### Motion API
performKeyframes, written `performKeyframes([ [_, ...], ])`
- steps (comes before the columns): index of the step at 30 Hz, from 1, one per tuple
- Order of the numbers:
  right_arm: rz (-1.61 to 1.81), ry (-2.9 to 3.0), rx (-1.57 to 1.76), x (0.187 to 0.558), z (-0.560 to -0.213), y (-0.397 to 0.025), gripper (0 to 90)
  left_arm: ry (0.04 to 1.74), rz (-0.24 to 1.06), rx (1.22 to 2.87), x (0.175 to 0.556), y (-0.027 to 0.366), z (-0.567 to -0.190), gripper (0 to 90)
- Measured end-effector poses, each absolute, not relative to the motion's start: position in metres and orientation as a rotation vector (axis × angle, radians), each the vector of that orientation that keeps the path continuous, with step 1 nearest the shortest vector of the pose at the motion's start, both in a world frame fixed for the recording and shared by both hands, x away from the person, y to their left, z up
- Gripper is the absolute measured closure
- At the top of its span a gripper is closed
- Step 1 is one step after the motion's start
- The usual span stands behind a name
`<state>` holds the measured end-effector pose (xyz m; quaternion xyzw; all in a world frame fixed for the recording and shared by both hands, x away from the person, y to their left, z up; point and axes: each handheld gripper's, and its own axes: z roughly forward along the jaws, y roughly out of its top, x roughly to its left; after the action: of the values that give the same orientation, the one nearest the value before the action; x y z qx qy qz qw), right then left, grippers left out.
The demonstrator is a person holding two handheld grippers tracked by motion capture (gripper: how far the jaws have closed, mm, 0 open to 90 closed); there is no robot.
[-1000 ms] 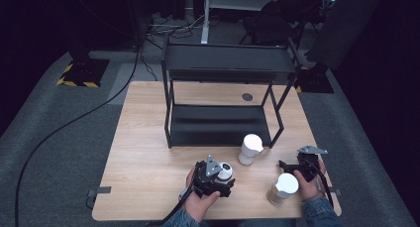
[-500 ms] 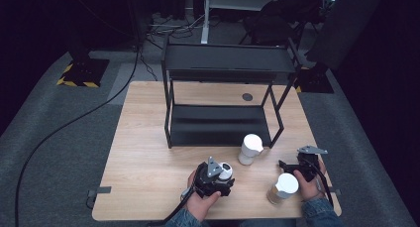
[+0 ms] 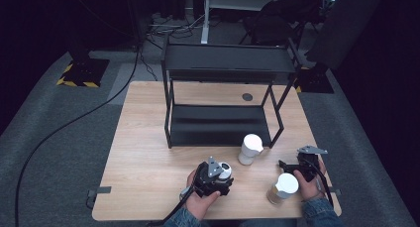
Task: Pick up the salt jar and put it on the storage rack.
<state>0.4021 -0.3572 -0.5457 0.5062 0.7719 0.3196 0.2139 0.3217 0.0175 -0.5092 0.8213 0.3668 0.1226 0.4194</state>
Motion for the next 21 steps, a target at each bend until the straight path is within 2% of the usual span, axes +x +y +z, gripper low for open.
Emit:
performKeyframes([
  [21, 0.886, 2.141, 1.405, 0.402, -0.546, -0.357, 0.0, 0.923, 0.342, 2.034, 0.329, 0.035, -0.482, 29.2],
])
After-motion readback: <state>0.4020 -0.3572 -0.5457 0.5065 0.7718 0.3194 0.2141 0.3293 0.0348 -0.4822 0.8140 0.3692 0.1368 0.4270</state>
